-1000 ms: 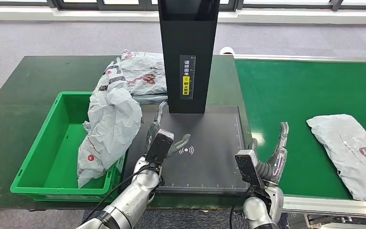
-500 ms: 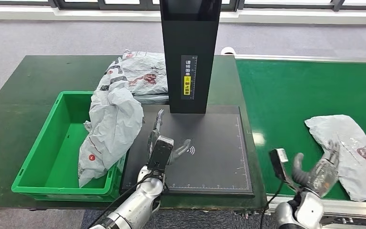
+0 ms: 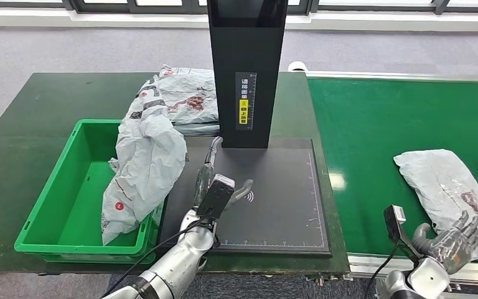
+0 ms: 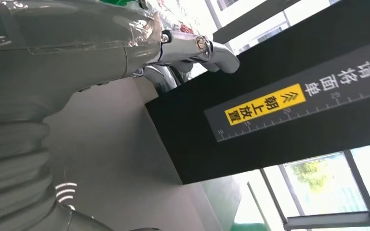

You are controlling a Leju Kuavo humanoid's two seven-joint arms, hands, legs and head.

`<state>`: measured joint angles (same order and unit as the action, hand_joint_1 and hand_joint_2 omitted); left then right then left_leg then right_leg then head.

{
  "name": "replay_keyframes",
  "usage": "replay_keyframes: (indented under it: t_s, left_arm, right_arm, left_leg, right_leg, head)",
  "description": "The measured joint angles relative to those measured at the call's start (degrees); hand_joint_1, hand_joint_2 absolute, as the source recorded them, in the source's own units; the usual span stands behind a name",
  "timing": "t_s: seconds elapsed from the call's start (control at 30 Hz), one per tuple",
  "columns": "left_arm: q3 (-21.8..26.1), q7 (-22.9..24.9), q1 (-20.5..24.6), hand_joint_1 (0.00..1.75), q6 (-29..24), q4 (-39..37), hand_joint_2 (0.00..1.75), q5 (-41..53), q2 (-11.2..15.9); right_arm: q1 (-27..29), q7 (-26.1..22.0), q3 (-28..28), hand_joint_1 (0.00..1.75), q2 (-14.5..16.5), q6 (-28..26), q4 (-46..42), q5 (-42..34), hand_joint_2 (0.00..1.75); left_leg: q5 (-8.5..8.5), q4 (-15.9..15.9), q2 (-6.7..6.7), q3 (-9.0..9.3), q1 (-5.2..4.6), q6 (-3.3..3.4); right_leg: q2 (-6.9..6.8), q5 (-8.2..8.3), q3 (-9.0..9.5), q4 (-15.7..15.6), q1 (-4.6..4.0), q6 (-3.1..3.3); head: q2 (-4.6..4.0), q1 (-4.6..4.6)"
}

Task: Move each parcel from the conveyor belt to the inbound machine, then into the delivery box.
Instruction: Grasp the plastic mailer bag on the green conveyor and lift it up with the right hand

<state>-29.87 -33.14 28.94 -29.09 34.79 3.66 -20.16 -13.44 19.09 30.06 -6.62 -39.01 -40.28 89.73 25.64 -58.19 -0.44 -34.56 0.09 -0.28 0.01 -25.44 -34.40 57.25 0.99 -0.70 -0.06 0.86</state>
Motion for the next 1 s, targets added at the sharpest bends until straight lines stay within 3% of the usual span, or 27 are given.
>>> replay_keyframes:
  t_s: [0.23,0.6,1.0]
  left_arm:
    - [2.5,-1.0,0.0,0.0,0.3,-0.4,1.75,1.4,0.4]
    - [4.4,-0.1,-0.1,0.0,1.1,-0.5,1.75,2.6,0.4]
    - [6.0,-0.1,-0.7,0.0,1.8,0.1,1.75,2.9,0.7]
  right_arm:
    - [0.0,7.5,-0.3,0.0,-1.4,8.6,5.6,0.3,1.75]
    - [-3.6,14.1,-2.5,0.0,-3.6,18.1,11.5,0.4,1.75]
    - [-5.2,15.0,-3.8,0.0,-5.3,19.8,14.2,0.4,1.75]
  left_leg:
    - [0.03,0.0,0.0,-0.05,-0.01,0.02]
    - [0.01,0.0,0.01,0.05,0.0,0.05]
    - [-0.07,0.0,-0.12,0.08,-0.02,0.27]
  right_leg:
    - [0.01,-0.01,-0.02,0.0,0.01,0.0]
    - [0.0,0.01,0.09,0.0,0.0,-0.02]
    - [-0.13,0.14,0.31,-0.2,0.02,-0.23]
  head:
    - [0.01,0.0]
    - [0.01,0.01]
    - [0.01,0.01]
